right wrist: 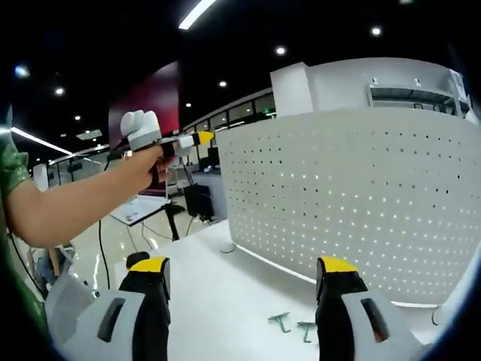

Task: Insert the hook assembly into the mounting plate slot until the hook locks in place.

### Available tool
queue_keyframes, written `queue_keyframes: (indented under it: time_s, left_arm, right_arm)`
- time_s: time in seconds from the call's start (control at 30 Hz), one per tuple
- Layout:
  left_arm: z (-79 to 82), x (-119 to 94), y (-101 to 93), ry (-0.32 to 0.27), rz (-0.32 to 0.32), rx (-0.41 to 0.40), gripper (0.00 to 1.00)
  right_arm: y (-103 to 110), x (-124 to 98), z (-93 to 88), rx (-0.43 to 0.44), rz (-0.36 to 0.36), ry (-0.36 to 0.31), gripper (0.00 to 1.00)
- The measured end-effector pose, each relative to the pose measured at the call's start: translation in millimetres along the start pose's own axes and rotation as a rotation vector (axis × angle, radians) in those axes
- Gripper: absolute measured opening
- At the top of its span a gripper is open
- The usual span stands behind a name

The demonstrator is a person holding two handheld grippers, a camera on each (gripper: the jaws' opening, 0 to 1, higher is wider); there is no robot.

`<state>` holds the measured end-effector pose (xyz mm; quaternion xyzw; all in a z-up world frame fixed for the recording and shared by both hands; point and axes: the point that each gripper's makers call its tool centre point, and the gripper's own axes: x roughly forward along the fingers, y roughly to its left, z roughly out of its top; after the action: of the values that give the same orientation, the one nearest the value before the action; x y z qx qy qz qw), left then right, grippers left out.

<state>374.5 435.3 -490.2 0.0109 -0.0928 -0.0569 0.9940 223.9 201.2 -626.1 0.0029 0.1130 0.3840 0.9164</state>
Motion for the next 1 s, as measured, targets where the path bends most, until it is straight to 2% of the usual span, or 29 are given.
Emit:
queue_keyframes:
  time_s: [0.33,0.4,0.67,1.0]
  left_arm:
    - [-8.0,21.8,8.8,-0.028,0.039,-0.029,0.04]
    - [-8.9,25.1,7.8,-0.04,0.04,-0.007,0.04]
    - [-8.7,32.0,6.2,-0.103,0.052,0.02,0.04]
    - [-15.3,35.8,13.6,-0.117,0.082,0.014,0.04]
  right_arm:
    - [-6.9,2.2,-3.8,0.006,-0.012,0.012,0.8]
    - [-9.3,2.0,-4.7,0.011,-0.018,0.014,0.79]
    - [-12.8,3.5,-7.7,0.017,-0.028,0.022,0.78]
    - [-13.9,6.0,-10.9,0.017,-0.029,0.033,0.77]
